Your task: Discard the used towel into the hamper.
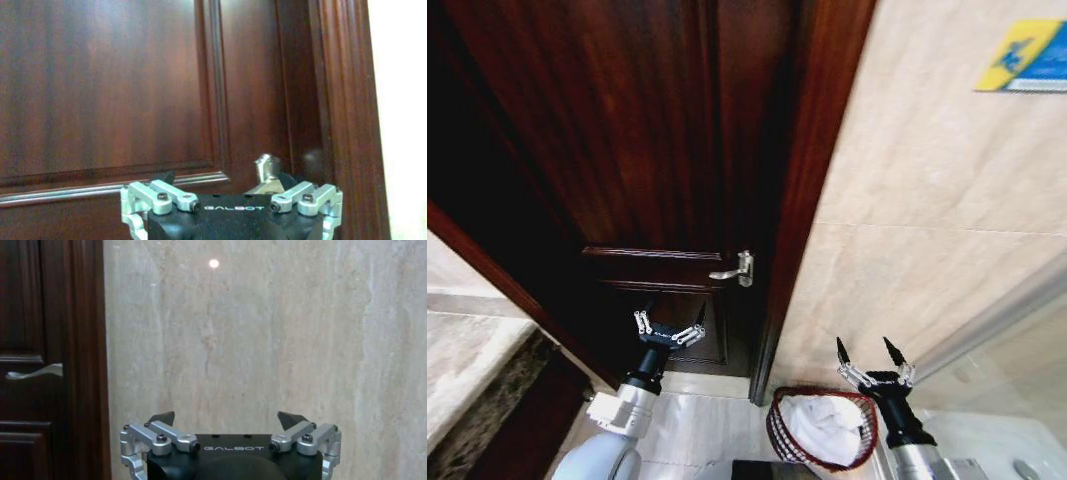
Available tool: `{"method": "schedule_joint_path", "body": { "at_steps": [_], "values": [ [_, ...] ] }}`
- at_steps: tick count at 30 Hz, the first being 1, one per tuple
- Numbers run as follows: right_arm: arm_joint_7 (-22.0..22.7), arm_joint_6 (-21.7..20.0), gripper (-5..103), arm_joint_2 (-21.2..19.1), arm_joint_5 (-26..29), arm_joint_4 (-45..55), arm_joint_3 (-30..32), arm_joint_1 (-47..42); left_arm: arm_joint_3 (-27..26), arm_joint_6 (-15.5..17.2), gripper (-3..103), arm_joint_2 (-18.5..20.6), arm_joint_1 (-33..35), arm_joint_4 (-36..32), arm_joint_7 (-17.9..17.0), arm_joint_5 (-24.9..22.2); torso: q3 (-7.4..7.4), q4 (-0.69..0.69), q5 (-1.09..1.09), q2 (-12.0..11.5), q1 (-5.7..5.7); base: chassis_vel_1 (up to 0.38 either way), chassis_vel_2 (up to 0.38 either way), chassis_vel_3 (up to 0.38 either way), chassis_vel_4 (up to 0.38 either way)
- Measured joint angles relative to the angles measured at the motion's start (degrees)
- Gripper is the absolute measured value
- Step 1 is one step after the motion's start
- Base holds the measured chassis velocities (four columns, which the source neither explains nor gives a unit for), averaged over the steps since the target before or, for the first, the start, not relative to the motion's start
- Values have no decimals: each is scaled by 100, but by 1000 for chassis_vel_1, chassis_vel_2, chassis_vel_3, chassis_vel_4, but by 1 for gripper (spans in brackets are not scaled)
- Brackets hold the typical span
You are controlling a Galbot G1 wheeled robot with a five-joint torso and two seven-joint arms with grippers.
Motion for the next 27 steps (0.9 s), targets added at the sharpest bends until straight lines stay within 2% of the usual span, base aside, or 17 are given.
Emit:
{"method": "schedule_joint_path", "body": {
  "at_steps": [3, 14, 27],
  "values": [
    [0, 0, 100, 2, 0, 0, -3, 0, -2, 0, 100, 3, 0, 0, 0, 0, 0, 0, -7, 0, 1, 6, 24, -11, -13],
    [-1, 0, 100, 2, 0, 0, -4, 0, -2, 0, 100, 3, 0, 0, -2, 0, 0, 1, -3, 0, 1, 18, 26, -13, -17],
    [0, 0, 100, 2, 0, 0, -3, 0, -2, 0, 100, 3, 0, 0, -1, 0, 0, 1, -3, 0, -1, 56, -53, -53, 65]
  ]
}}
